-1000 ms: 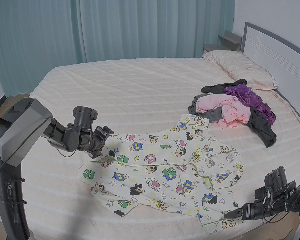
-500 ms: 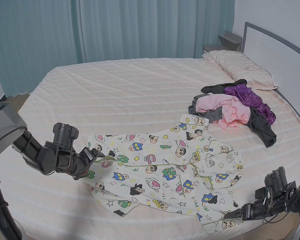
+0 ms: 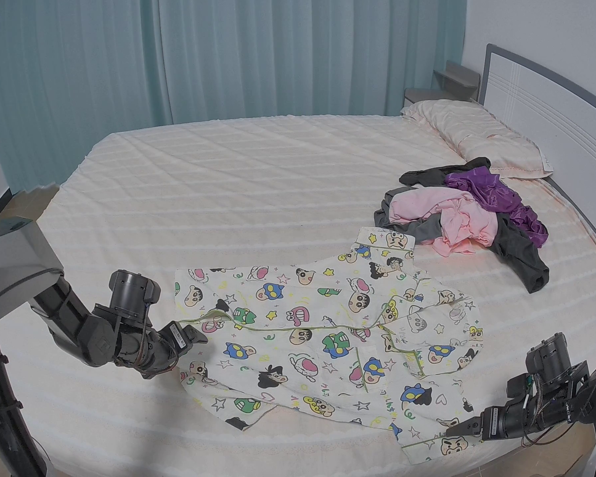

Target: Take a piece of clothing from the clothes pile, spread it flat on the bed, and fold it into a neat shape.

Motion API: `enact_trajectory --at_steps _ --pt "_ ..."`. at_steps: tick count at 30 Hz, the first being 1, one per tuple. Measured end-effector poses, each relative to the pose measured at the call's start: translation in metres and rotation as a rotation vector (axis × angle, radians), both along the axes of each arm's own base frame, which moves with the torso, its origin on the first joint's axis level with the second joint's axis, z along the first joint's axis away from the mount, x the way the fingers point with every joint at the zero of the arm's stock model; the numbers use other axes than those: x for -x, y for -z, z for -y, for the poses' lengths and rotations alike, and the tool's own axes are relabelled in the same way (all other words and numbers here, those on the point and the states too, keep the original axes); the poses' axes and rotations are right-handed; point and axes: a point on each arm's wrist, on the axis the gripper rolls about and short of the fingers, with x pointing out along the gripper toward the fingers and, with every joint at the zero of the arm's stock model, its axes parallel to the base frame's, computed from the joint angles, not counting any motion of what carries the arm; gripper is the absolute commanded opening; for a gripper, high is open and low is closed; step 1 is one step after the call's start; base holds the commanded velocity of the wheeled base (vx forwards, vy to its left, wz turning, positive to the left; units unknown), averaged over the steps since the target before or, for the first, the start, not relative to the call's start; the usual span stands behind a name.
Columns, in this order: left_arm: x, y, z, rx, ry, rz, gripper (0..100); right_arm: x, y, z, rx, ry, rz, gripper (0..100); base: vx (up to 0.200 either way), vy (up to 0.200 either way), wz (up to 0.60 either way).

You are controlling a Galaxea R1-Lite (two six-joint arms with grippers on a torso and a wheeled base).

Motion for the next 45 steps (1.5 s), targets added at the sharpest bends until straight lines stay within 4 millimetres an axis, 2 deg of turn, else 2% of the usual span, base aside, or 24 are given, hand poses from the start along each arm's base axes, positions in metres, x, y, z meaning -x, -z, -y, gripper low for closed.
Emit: enact_trajectory --at_steps 4,8,21,30,34,39,45 --pt "-0.013 0.008 0.003 -0.039 -0.020 0.008 100 0.001 0.000 0.000 0.001 0.000 -0.003 100 0.000 0.000 0.00" --pt "-0.031 0.008 0.007 -0.053 -0.051 0.048 100 0.000 0.000 0.000 0.001 0.000 -0.003 100 0.000 0.000 0.00" --pt "-0.065 -0.025 0.023 -0.013 -0.064 0.180 100 0.001 0.001 0.000 0.002 -0.001 -0.004 100 0.000 0.000 0.00" --pt "-0.104 -0.025 0.032 0.109 -0.177 0.231 100 0.001 0.001 0.000 0.003 -0.002 -0.007 100 0.000 0.000 0.00" --pt "-0.115 -0.022 0.031 0.162 -0.227 0.242 100 0.001 0.001 0.000 0.003 -0.002 -0.009 100 0.000 0.000 0.00" --pt "-0.111 -0.017 0.022 0.163 -0.236 0.214 100 0.002 0.002 0.000 0.004 -0.002 -0.012 100 0.000 0.000 0.00" --pt "-0.082 -0.029 0.004 0.197 -0.190 0.170 100 0.002 0.002 0.000 0.004 -0.002 -0.014 100 0.000 0.000 0.00"
